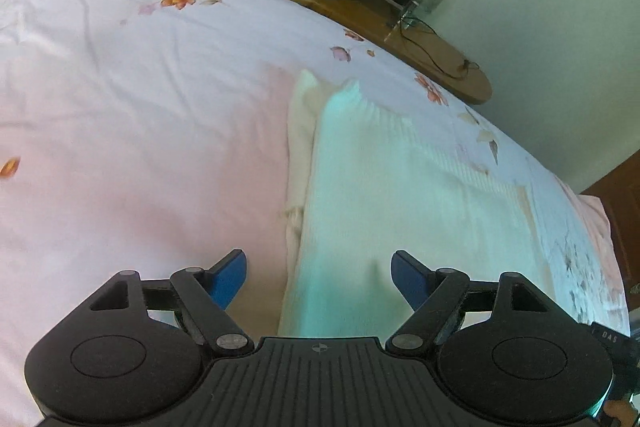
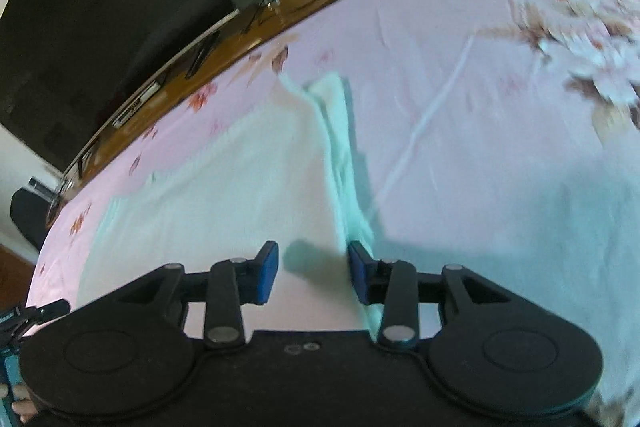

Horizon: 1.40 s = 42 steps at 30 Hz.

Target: Fold small clothes

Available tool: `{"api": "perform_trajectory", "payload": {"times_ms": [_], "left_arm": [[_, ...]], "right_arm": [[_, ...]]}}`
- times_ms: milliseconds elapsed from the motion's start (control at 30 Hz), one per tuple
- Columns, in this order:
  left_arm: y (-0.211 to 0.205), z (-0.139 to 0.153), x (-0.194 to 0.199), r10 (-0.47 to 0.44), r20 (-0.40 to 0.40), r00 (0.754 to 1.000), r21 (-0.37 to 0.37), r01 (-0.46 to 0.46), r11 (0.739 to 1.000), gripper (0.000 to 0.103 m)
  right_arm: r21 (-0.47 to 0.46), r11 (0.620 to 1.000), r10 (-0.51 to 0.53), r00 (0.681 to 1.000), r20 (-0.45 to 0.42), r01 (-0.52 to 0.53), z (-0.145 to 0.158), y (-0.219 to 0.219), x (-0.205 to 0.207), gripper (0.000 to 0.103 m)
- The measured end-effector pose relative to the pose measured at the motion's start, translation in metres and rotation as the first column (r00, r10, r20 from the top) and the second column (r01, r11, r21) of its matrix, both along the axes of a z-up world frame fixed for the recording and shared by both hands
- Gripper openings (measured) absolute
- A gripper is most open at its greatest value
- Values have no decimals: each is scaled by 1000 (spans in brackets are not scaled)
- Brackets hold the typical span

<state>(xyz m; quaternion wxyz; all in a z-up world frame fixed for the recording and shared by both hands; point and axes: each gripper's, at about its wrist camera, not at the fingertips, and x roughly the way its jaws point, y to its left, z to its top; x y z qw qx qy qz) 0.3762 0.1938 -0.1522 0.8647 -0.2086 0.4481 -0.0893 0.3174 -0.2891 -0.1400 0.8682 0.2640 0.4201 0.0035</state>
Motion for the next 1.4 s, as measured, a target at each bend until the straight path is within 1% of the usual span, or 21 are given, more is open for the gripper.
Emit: {"api": "perform_trajectory", "payload": {"times_ms": [67, 133, 233, 300, 333, 367, 400, 467, 533, 633, 767, 833, 900, 933, 967, 1033, 1133, 1167, 1233, 1333, 1400], "left_arm": [[-1, -2, -7, -7, -5, 1000, -8, 7, 1000, 52], [-1, -5, -13, -15, -25, 1000, -26, 15, 1000, 50], [-5, -6, -25, -25, -18, 1000, -26, 24, 999, 50], [-9, -7, -31, -27, -15, 1000, -21, 27, 999, 50], [-10, -7, -33, -29, -9, 1000, -11, 29, 1000, 42], [-13, -8, -34, -31, -8, 999, 2, 31, 1000, 13], [-13, -9, -34, -34, -21, 999, 4, 34, 999, 4], [-12, -10, -35, -23, -32, 999, -15, 23, 1000, 3], [-13, -8, -38, -46, -34, 998, 11, 46, 999, 3], [-9, -7, -45, -60, -42, 997, 44, 62, 997, 3], [-1, -10, -48, -65, -45, 997, 42, 67, 997, 3], [-8, -1, -52, -86, -12, 996, 91, 87, 992, 3], [-10, 11, -55, -75, 29, 997, 125, 71, 990, 3], [-10, 18, -55, -63, 48, 997, 133, 56, 989, 3], [-8, 25, -54, -53, 65, 996, 131, 44, 990, 3], [-6, 35, -48, -35, 94, 995, 133, 22, 991, 3], [-13, 43, -28, -45, 107, 993, 123, 31, 992, 3], [-18, 44, -20, -46, 113, 993, 119, 33, 992, 3], [-32, 41, -2, -74, 119, 990, 131, 58, 990, 3], [-53, 29, 26, -91, 94, 991, 142, 77, 987, 3], [-64, 21, 37, -85, 89, 992, 161, 70, 984, 3]], "right_arm": [[-8, 1000, 14, 1000, -4, -14, 1, 0, -14, 31], [-18, 1000, 25, 1000, -6, -25, 4, 1, -24, 29], [-13, 998, 55, 998, -11, -56, 7, 7, -34, 24], [-27, 996, 89, 996, -11, -90, 10, 14, -40, 24], [-32, 995, 93, 996, -11, -93, 9, 17, -41, 23], [-35, 995, 96, 995, -10, -96, 9, 19, -40, 22], [-39, 995, 96, 995, -7, -96, 9, 20, -39, 20], [-32, 995, 99, 995, -11, -99, 10, 19, -38, 5], [-17, 992, 123, 992, -18, -123, 12, 19, -38, 5], [-40, 987, 151, 987, -49, -153, 11, 18, -46, 4], [-39, 991, 125, 989, -81, -129, 2, 7, -54, 4], [-61, 991, 113, 991, -70, -117, 5, 9, -53, 5], [-90, 989, 109, 993, -54, -113, 13, 11, -48, 14], [-91, 991, 96, 994, -48, -100, 16, 10, -47, 25], [-97, 992, 80, 996, -33, -83, 21, 10, -46, 28], [-131, 989, 71, 997, 10, -69, 33, 10, -45, 28], [-209, 977, 63, 995, 74, -46, 50, 18, -35, 32], [-220, 975, 56, 994, 90, -35, 53, 20, -30, 42], [-236, 972, 37, 993, 116, -9, 57, 25, -18, 51], [-252, 967, 74, 990, 121, -42, 53, 44, 6, 50], [-254, 965, 92, 989, 112, -61, 46, 55, 23, 47]]}}
